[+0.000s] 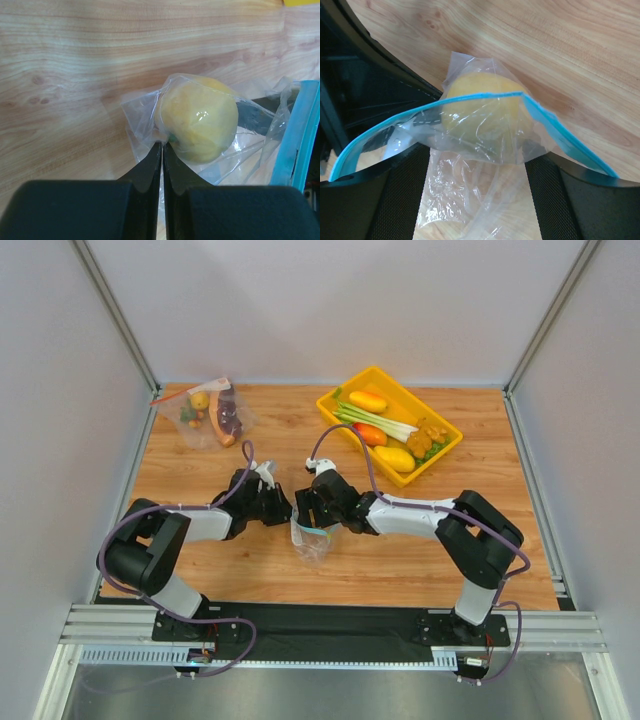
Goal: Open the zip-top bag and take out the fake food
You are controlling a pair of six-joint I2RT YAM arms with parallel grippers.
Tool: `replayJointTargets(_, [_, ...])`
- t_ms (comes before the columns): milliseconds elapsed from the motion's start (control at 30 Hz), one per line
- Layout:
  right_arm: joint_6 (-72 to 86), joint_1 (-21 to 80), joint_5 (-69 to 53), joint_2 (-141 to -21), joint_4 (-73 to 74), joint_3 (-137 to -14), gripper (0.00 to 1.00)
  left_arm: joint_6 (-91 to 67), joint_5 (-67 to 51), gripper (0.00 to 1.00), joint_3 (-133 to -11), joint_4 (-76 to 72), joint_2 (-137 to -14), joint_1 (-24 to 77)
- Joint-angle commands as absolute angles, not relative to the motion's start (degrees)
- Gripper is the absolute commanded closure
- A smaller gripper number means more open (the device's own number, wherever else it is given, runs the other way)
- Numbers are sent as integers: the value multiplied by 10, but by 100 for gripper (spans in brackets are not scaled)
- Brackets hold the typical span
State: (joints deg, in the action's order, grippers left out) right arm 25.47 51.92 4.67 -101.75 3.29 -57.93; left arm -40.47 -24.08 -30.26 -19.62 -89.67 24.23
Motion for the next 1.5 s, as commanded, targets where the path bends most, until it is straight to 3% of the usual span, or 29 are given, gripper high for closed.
replayJointTargets(0, [237, 518, 52, -1034, -14, -602, 22, -385, -275, 92, -305, -228, -901, 243])
replayJointTargets(433, [206, 506, 58, -1055, -85, -586, 20, -367, -314, 100, -309, -232, -909, 243])
replayJointTargets(500, [190, 506, 56, -1051, -113, -577, 24, -361, -316, 100, -309, -229, -909, 243])
replayJointTargets(567, [185, 506, 58, -1042, -129, -559, 39, -357, -313, 100, -309, -222, -905, 243])
replayJointTargets(733, [180, 506, 65, -1001, -134, -531, 58, -348, -293, 100, -313, -193, -890, 243])
replayJointTargets(1200, [173, 507, 9, -854, -12, -462, 58, -329, -246, 100, -342, -112, -857, 233])
replayJointTargets(1467, [160, 508, -136, -788, 58, -448, 58, -323, -243, 100, -347, -98, -852, 222])
